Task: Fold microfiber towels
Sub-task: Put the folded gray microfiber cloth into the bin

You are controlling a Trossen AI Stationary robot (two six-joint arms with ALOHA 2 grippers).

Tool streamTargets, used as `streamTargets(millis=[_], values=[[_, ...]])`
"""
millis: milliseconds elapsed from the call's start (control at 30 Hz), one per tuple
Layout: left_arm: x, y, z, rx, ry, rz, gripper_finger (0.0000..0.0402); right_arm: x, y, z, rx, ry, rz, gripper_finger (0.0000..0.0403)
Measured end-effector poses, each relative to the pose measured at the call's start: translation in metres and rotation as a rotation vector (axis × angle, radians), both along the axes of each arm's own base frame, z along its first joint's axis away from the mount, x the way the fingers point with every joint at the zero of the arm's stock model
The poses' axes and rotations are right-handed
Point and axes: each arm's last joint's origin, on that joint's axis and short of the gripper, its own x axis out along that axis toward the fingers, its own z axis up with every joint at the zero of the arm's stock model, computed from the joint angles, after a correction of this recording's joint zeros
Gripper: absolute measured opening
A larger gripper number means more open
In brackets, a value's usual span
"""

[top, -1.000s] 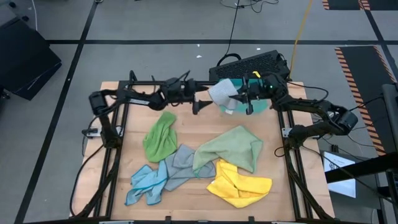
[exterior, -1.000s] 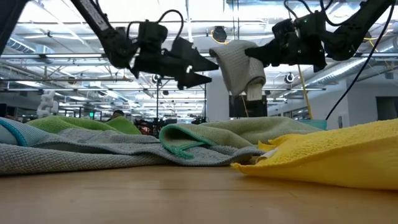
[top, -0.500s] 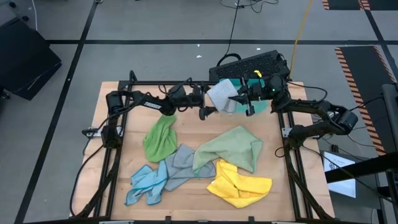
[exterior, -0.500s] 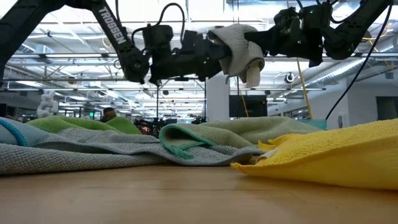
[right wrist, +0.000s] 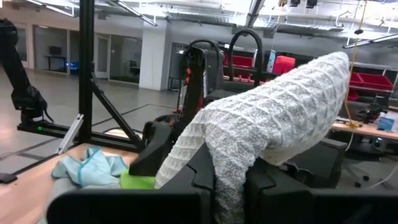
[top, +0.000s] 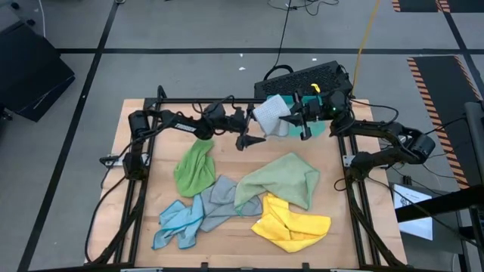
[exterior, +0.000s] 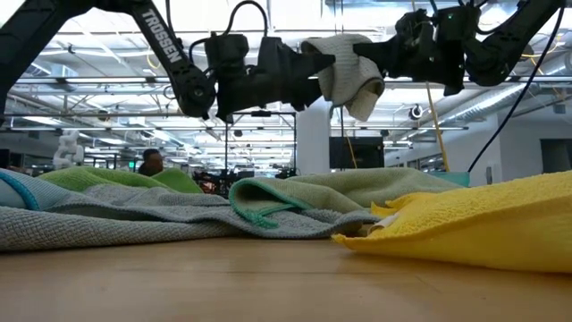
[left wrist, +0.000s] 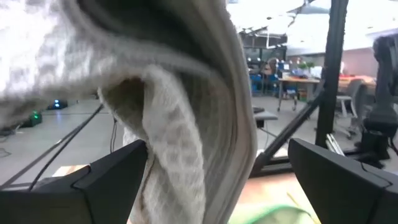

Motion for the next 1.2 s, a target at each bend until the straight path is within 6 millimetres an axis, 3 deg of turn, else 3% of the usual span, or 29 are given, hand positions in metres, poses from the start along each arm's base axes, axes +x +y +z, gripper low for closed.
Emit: streamTargets(millis=[300,467,667,967,1200], values=[[0.004,-0.001,0.002,-0.139,-0.019,0.223,0.0390,-0.003,-0.007,-0.003,0.016,0.016,-0.077,0.0018],[0.006,-0.008,0.004,-0.157,-0.048,0.255,0.0377,-0.003,-0.007,-0.004,0.025,0.029,-0.078,0.0022],[0.014,-0.009,0.010,-0.147,-0.037,0.277,0.0273,-0.001,-0.005,-0.006,0.019,0.039,-0.067,0.0023],[0.009,0.012,0.004,-0.152,0.035,0.333,0.0027,0.001,-0.006,-0.017,0.099,0.131,-0.071,0.0023],[0.008,0.017,0.001,-0.170,0.073,0.331,0.0019,0.000,-0.007,-0.021,0.180,0.175,-0.088,0.0029]])
